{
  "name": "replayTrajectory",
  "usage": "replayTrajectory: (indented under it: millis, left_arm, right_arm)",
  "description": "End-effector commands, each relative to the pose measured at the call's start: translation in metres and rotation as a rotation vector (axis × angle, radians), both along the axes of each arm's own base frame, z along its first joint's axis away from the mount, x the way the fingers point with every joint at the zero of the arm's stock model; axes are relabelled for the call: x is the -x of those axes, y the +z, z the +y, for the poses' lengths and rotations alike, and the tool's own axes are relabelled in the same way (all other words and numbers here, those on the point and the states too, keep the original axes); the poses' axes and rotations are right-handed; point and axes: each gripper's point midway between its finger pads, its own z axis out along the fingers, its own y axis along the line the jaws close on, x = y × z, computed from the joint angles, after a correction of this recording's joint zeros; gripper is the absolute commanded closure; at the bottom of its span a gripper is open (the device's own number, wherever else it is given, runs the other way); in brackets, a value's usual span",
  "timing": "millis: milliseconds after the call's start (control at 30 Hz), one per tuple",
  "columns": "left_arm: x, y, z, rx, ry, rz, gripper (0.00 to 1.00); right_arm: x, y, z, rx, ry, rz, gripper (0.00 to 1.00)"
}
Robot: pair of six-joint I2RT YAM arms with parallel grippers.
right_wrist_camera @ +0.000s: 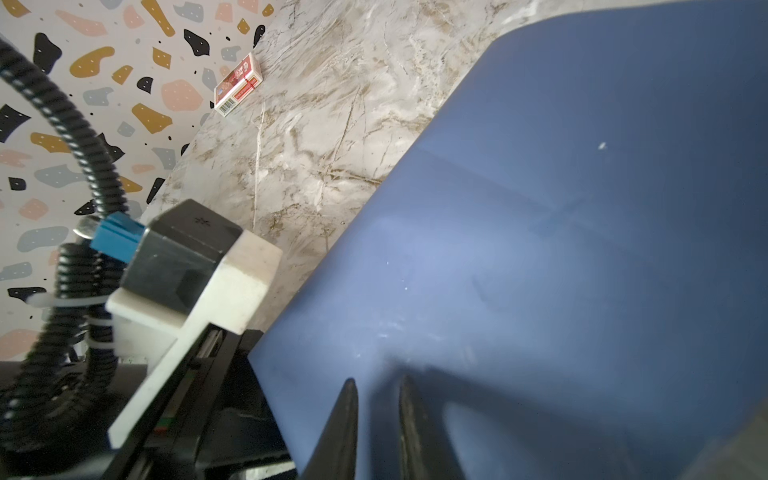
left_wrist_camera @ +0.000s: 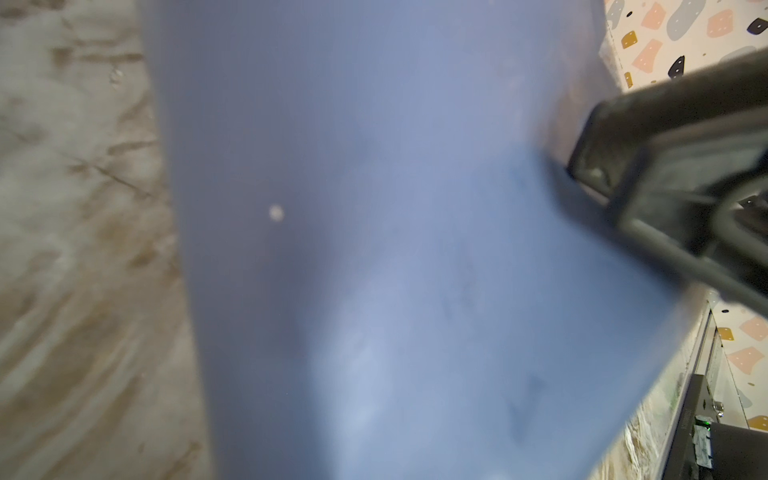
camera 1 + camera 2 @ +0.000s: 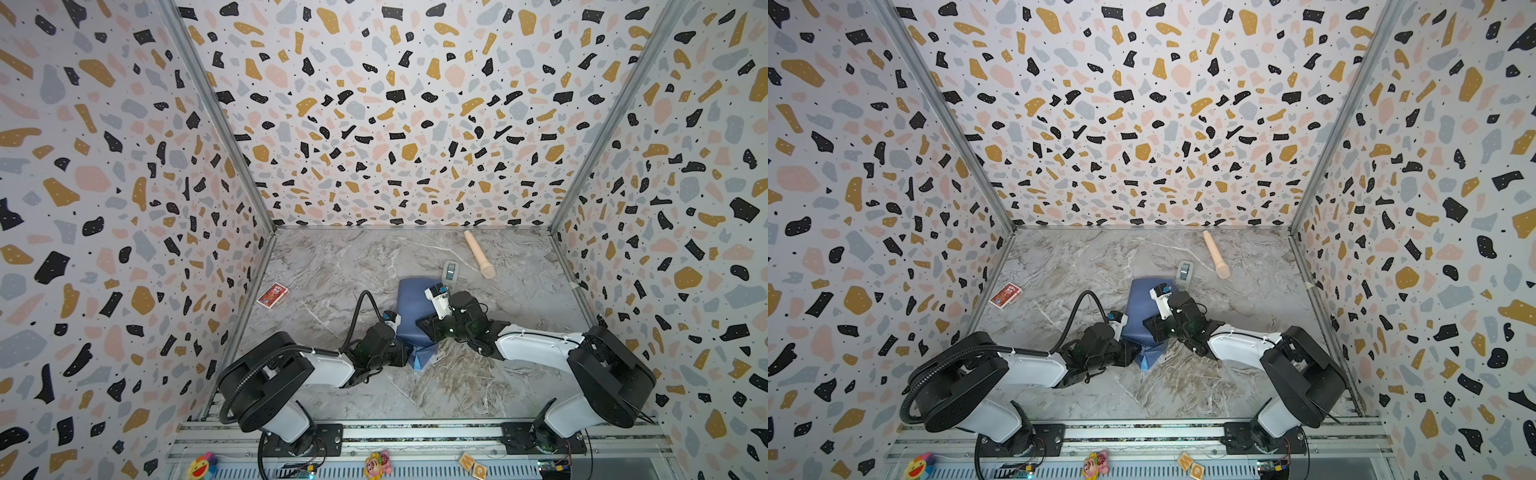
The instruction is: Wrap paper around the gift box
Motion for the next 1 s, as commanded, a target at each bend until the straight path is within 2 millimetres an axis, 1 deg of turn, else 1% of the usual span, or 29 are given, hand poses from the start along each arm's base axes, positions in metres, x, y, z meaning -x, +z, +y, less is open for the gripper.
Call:
replayTrajectory:
  millis: [0, 133, 233, 300, 433, 533, 600, 700, 967]
  left_arm:
    - [-0.009, 0.004, -0.007, -0.001, 0.003, -0.041, 0.64]
    - [-0.005, 0.004, -0.008, -0.009, -0.017, -0.044, 0.62]
    - [-0.002, 0.011, -0.005, 0.002, -0.022, -0.058, 0.63]
    - [-0.003, 0.017, -0.001, 0.006, -0.007, -0.076, 0.65]
    - [-0.005, 0.024, 0.007, -0.001, 0.028, -0.106, 0.74]
    - [-0.007, 0.027, 0.0, 0.015, 0.013, -0.104, 0.78]
    - [-0.005, 0.027, -0.008, 0.042, -0.006, -0.092, 0.8]
    - [-0.003, 0.025, -0.013, 0.051, -0.012, -0.089, 0.83]
    - [-0.002, 0.02, -0.024, 0.058, -0.011, -0.085, 0.86]
  right_arm:
    - [0.031, -0.04, -0.015, 0.105, 0.031, 0.145, 0.8]
    - [0.031, -0.04, -0.015, 0.107, 0.032, 0.143, 0.8]
    - [0.031, -0.04, -0.015, 0.11, 0.032, 0.142, 0.8]
    - [0.031, -0.041, -0.015, 0.111, 0.031, 0.142, 0.8]
    - [0.031, -0.041, -0.015, 0.111, 0.032, 0.143, 0.81]
    - [0.031, -0.041, -0.014, 0.112, 0.035, 0.144, 0.81]
    - [0.031, -0.04, -0.015, 0.111, 0.034, 0.141, 0.81]
    - [0.031, -0.04, -0.016, 0.114, 0.032, 0.14, 0.81]
    - [0.03, -0.041, -0.015, 0.112, 0.029, 0.141, 0.81]
